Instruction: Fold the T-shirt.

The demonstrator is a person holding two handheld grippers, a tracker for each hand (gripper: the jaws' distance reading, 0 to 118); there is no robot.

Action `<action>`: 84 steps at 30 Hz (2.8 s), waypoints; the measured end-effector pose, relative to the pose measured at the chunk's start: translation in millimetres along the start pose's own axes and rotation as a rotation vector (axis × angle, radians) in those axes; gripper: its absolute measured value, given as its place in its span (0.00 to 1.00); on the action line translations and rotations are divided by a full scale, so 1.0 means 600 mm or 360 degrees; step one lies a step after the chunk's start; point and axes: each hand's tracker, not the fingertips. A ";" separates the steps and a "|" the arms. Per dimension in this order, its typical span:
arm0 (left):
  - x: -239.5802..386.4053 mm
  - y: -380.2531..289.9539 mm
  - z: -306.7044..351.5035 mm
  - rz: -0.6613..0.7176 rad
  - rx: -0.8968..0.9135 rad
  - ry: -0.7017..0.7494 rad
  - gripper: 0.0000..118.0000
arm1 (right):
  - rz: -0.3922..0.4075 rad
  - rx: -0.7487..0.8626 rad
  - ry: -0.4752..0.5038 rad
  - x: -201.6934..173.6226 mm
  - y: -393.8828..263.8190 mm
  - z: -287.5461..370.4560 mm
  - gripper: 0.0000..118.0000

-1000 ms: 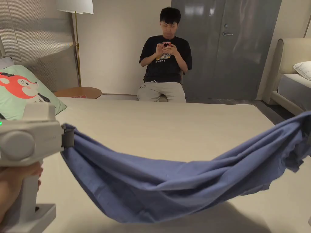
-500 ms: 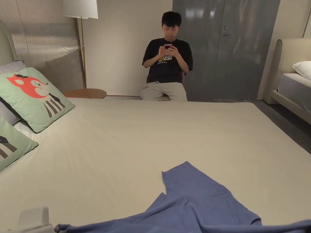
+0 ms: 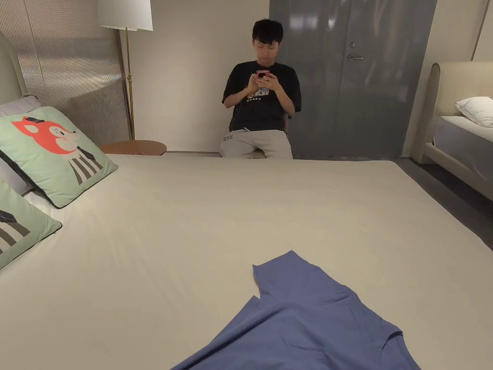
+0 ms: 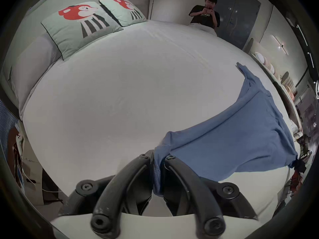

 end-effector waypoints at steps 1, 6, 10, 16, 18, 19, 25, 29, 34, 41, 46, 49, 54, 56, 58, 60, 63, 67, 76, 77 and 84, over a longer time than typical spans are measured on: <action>0.001 0.000 0.001 0.0000 -0.0001 0.0001 0.02 | -0.0006 -0.0005 -0.0004 0.001 0.000 -0.002 0.06; -0.005 0.004 0.023 0.0024 0.0107 -0.0014 0.16 | 0.0012 0.0078 -0.0020 -0.002 0.006 0.010 0.29; -0.002 0.010 0.094 0.0075 0.0434 -0.0061 0.95 | 0.0088 0.0396 -0.0016 -0.027 0.041 0.068 0.97; 0.039 0.033 0.232 0.0032 0.1000 -0.0087 0.93 | 0.0210 0.0954 0.0011 -0.108 0.130 0.145 0.95; 0.045 0.038 0.253 0.0028 0.1094 -0.0131 0.87 | 0.0222 0.1077 0.0121 -0.127 0.144 0.166 0.78; 0.048 0.038 0.266 0.0010 0.1134 -0.0139 0.73 | 0.0235 0.1123 0.0156 -0.142 0.150 0.177 0.66; 0.043 0.034 0.267 0.0012 0.1127 -0.0102 0.00 | 0.0227 0.1130 0.0241 -0.183 0.152 0.184 0.01; 0.026 0.032 0.236 0.0080 0.0986 -0.0110 0.00 | 0.0243 0.1074 0.0265 -0.186 0.140 0.178 0.00; 0.004 0.043 0.165 0.0172 0.0546 -0.0091 0.16 | 0.0211 0.0992 0.0239 -0.176 0.128 0.146 0.01; -0.032 0.040 0.030 0.0444 0.0023 -0.0088 0.90 | 0.0230 0.0919 0.0217 -0.163 0.121 0.132 0.01; -0.047 0.038 -0.042 0.0480 -0.0078 -0.0004 0.56 | 0.0232 0.0869 0.0204 -0.163 0.123 0.130 0.01; -0.042 0.041 -0.044 0.0433 -0.0056 0.0043 0.45 | 0.0233 0.0827 0.0201 -0.153 0.117 0.098 0.01; -0.012 0.045 0.014 0.0374 0.0059 -0.0097 0.02 | 0.0207 0.0733 0.0200 -0.162 0.133 0.051 0.07; 0.003 0.044 0.030 0.0292 0.0123 -0.0042 0.02 | 0.0221 0.0600 0.0216 -0.175 0.160 0.023 0.27; 0.011 0.045 0.039 0.0258 0.0168 -0.0027 0.02 | 0.0228 0.0484 0.0270 -0.190 0.187 -0.017 0.93; 0.013 0.047 0.047 0.0267 0.0180 -0.0054 0.02 | 0.0258 0.0463 0.0284 -0.208 0.216 -0.046 1.00; 0.022 0.049 0.053 0.0255 0.0188 -0.0067 0.02 | 0.0338 0.0283 0.0344 -0.247 0.262 -0.119 1.00; 0.031 0.050 0.043 0.0210 0.0183 -0.0043 0.02 | 0.0381 0.0110 0.0304 -0.294 0.310 -0.205 1.00; 0.044 0.054 0.030 0.0171 0.0143 -0.0019 0.02 | 0.0356 -0.0220 0.0204 -0.324 0.353 -0.363 0.85; 0.045 0.055 0.029 0.0168 0.0143 -0.0019 0.02 | 0.0351 -0.0237 0.0198 -0.324 0.354 -0.370 0.77; 0.051 0.058 0.029 0.0144 0.0163 -0.0013 0.02 | 0.0375 -0.0196 0.0333 -0.317 0.349 -0.356 0.11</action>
